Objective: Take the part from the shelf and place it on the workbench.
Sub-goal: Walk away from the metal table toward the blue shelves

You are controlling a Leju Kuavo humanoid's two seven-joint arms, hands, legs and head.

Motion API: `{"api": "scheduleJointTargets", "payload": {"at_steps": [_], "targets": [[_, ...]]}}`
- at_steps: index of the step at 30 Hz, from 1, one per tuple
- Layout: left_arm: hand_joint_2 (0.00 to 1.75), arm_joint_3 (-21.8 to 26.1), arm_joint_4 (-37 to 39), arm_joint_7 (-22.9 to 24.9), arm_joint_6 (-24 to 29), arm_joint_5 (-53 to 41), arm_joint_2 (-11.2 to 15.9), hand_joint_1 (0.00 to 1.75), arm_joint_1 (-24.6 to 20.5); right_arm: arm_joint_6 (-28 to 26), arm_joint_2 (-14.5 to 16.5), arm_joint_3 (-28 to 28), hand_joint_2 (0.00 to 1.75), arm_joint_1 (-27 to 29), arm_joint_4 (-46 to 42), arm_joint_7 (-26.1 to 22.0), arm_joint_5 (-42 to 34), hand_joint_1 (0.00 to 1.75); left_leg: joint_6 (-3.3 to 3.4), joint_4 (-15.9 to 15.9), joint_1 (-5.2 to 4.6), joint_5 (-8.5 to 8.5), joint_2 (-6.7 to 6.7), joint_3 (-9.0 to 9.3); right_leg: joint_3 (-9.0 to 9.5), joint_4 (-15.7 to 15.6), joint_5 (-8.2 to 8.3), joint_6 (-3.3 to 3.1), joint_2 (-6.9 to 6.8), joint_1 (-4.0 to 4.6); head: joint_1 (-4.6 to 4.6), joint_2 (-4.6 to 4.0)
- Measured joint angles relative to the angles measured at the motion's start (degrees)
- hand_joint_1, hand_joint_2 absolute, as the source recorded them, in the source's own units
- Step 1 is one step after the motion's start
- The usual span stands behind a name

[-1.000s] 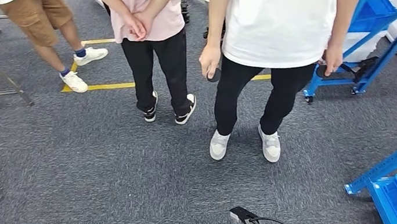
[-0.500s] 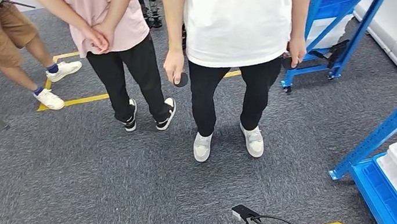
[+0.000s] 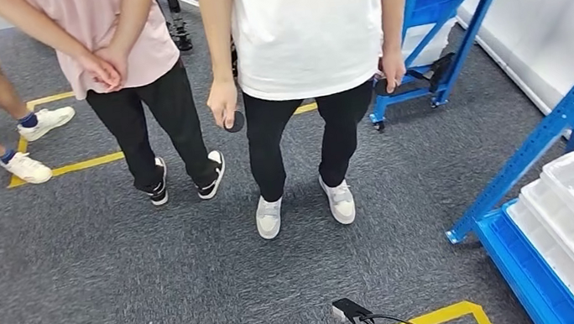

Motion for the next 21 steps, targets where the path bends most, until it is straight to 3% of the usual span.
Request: {"api": "scheduleJointTargets", "payload": {"at_steps": [1, 2, 4, 6, 7, 9, 11, 12, 14, 16, 17, 18, 20, 21], "targets": [[0.00, 0.0, 0.0, 0.0, 0.0, 0.0, 0.0, 0.00, 0.0, 0.0, 0.0, 0.0, 0.00, 0.0, 0.0, 0.0, 0.0, 0.00, 0.01, 0.0, 0.00, -0.10, 0.58, 0.04, -1.04, 1.7, -0.04, 0.18, -0.17, -0.21, 0.01, 0.00], [0.00, 0.0, 0.0, 0.0, 0.0, 0.0, 0.0, 0.00, 0.0, 0.0, 0.0, 0.0, 0.00, 0.1, 0.0, 0.0, 0.0, 0.00, -0.05, 0.0, 0.01, -0.22, 1.10, 0.14, -0.86, 1.0, 1.05, 0.31, -0.39, -0.39, 0.01, 0.00], [0.00, 0.0, 0.0, 0.0, 0.0, 0.0, 0.0, 0.00, 0.0, 0.0, 0.0, 0.0, 0.00, 0.1, 0.0, 0.0, 0.0, 0.00, -0.37, 0.0, 0.03, -0.58, 2.02, 0.56, 2.62, -6.2, 5.00, 0.39, -1.74, -0.57, 0.02, 0.00], [0.00, 0.0, 0.0, 0.0, 0.0, 0.0, 0.0, 0.00, 0.0, 0.0, 0.0, 0.0, 0.00, -0.1, 0.0, 0.1, 0.0, 0.00, -0.95, 0.1, -0.22, -1.00, 2.82, 0.90, 5.94, -12.8, 7.12, 0.27, -3.56, -0.10, -0.01, 0.01], [0.00, 0.0, 0.0, 0.0, 0.0, -0.1, 0.0, 0.00, 0.0, 0.0, 0.0, 0.0, 0.00, -0.1, 0.0, 0.1, 0.0, 0.00, -1.23, 0.1, -0.33, -1.16, 3.19, 1.02, 6.53, -14.0, 7.20, 0.17, -4.00, 0.18, -0.03, 0.01], [0.00, 0.0, 0.0, 0.0, 0.0, -0.1, 0.0, 0.00, -0.1, 0.0, 0.0, 0.0, 0.00, 0.0, 0.0, 0.1, 0.0, 0.00, -1.80, -0.1, -0.33, -1.36, 3.98, 1.33, 6.56, -14.2, 6.99, -0.26, -3.39, 0.51, -0.07, 0.01], [0.00, 0.0, 0.0, 0.0, 0.0, -0.1, 0.0, 0.00, -0.2, 0.0, -0.1, 0.0, 0.00, 0.2, 0.0, 0.2, 0.0, 0.00, -2.33, 1.0, -0.04, -2.41, 3.33, 1.25, 6.84, -14.6, 7.05, -1.01, -2.53, 0.37, -0.09, 0.00], [0.00, 0.0, 0.0, -0.1, 0.0, -0.1, 0.0, 0.00, -0.2, 0.0, -0.1, 0.0, 0.00, 0.1, 0.0, 0.2, 0.0, 0.00, -2.50, 3.1, 0.09, -3.70, 2.47, 0.46, 7.04, -14.7, 7.07, -1.47, -2.15, 0.23, -0.13, 0.00], [0.00, 0.0, 0.0, -0.1, 0.0, -0.2, 0.0, 0.00, -0.1, 0.0, -0.1, 0.0, 0.00, 0.0, 0.0, 0.2, 0.0, 0.00, -2.56, 10.5, 0.16, -7.23, 0.66, -2.93, 7.32, -14.8, 6.98, -2.11, -1.28, 0.22, -0.20, 0.00], [0.00, 0.0, 0.0, -0.1, 0.0, -0.2, 0.0, 0.00, 0.0, 0.0, -0.1, 0.0, 0.00, 0.0, 0.0, 0.2, 0.0, 0.00, -2.58, 16.4, 0.13, -8.87, 0.05, -6.08, 7.54, -14.8, 6.90, -2.29, -0.20, 0.34, -0.21, 0.00], [0.00, 0.0, 0.0, -0.1, 0.0, -0.2, 0.0, 0.00, 0.0, 0.0, -0.1, 0.0, 0.00, 0.0, 0.0, 0.2, 0.0, 0.00, -2.55, 16.4, 0.16, -8.05, -0.04, -6.34, 7.68, -14.7, 6.87, -2.30, 0.40, 0.38, -0.22, 0.00], [0.00, 0.0, 0.0, -0.1, 0.0, -0.2, 0.0, 0.00, 0.0, 0.0, -0.1, 0.0, 0.00, 0.0, 0.0, 0.2, 0.0, 0.00, -2.50, 14.2, 0.21, -6.25, -0.17, -5.57, 7.85, -14.7, 6.82, -2.26, 1.02, 0.38, -0.22, 0.00], [0.00, 0.0, 0.0, 0.0, 0.0, -0.2, 0.1, 0.00, 0.0, 0.0, -0.1, 0.0, 0.00, 0.0, 0.0, 0.2, 0.1, 0.00, -2.41, 6.5, 0.48, -2.08, -1.87, -2.45, 8.05, -14.5, 6.63, -1.99, 2.17, 0.43, -0.24, 0.00], [0.00, 0.0, 0.0, -0.2, 0.0, -0.2, 0.1, 0.00, 0.0, -0.1, -0.1, 0.0, 0.00, -0.1, 0.0, 0.2, 0.1, 0.00, -2.37, 3.5, 0.61, -0.90, -2.92, -1.28, 7.95, -14.4, 6.56, -1.76, 2.70, 0.48, -0.25, 0.00]]}}
